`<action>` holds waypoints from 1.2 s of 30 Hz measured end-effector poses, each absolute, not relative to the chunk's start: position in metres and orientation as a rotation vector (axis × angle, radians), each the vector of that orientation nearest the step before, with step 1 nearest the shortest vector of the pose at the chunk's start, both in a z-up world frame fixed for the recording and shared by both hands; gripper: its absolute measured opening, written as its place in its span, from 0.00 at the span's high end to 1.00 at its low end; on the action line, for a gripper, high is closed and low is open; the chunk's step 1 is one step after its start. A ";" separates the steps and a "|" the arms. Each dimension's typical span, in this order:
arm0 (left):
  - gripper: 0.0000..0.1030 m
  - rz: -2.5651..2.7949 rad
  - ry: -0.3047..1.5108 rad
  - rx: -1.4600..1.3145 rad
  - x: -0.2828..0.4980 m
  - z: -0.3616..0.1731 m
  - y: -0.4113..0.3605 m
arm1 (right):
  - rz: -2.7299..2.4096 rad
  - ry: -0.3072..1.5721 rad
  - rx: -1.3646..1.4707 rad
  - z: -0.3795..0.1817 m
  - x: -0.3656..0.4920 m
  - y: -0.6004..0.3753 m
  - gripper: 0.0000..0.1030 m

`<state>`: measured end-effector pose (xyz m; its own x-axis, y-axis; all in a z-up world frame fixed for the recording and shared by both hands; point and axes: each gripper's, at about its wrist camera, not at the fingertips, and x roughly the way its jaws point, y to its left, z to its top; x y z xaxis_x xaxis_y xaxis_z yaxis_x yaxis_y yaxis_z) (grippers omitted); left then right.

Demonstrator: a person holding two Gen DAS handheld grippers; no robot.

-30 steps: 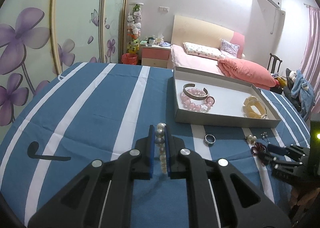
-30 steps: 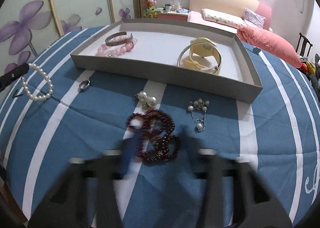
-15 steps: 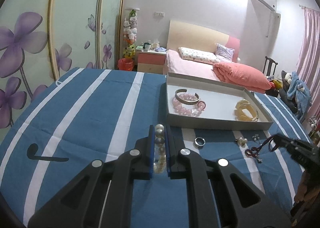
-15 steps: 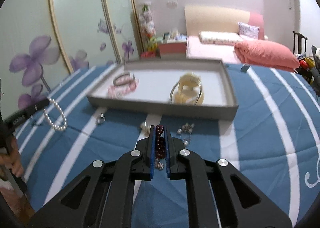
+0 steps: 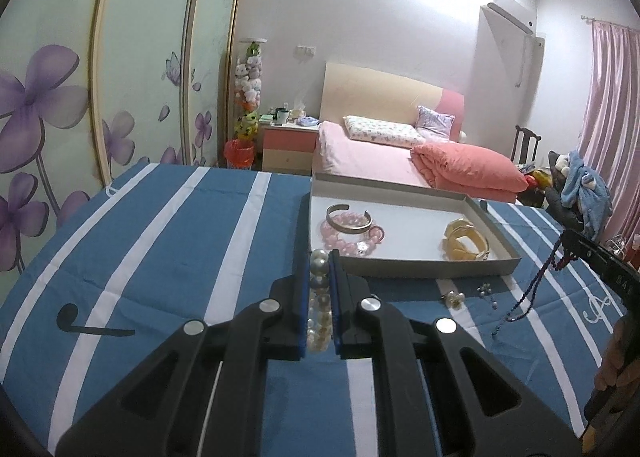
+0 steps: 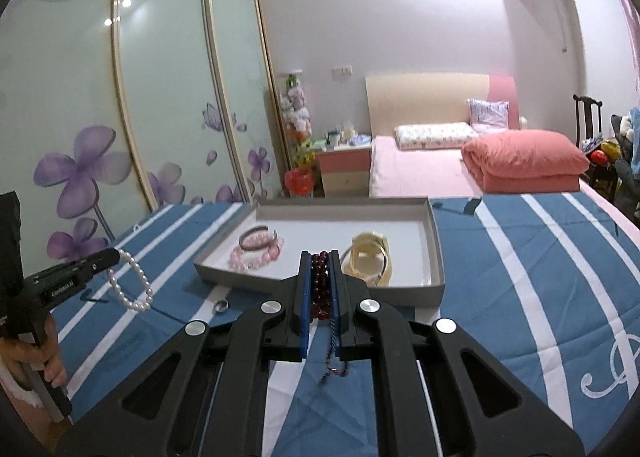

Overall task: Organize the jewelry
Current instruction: 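Carry the pearl and red bead bracelets in both tools over the tray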

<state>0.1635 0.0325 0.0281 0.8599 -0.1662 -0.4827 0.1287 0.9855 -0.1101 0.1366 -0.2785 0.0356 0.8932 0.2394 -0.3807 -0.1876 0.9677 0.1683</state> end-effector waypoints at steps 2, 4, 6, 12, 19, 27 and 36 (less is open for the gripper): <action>0.90 -0.159 0.503 -0.074 0.161 0.031 0.031 | 0.222 0.386 0.131 0.041 0.134 -0.280 0.91; 0.90 -0.161 0.494 -0.075 0.160 0.034 0.030 | 0.219 0.361 0.131 0.045 0.131 -0.281 0.91; 0.90 -0.165 0.486 -0.077 0.159 0.036 0.029 | 0.216 0.341 0.126 0.048 0.129 -0.281 0.91; 0.90 -0.170 0.458 -0.080 0.156 0.043 0.027 | 0.207 0.279 0.117 0.058 0.124 -0.282 0.91; 0.90 -0.175 0.417 -0.067 0.153 0.053 0.017 | 0.186 0.219 0.113 0.065 0.122 -0.283 0.91; 0.90 -0.183 0.373 -0.044 0.154 0.063 0.002 | 0.173 0.173 0.092 0.073 0.126 -0.282 0.91; 0.90 -0.164 0.329 -0.003 0.163 0.071 -0.019 | 0.148 0.113 0.083 0.079 0.132 -0.283 0.91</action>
<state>0.1633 -0.0186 0.0710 0.9333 -0.1607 -0.3213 0.1598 0.9867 -0.0293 0.1322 -0.2831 0.0791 0.9828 0.1514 -0.1058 -0.1420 0.9857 0.0911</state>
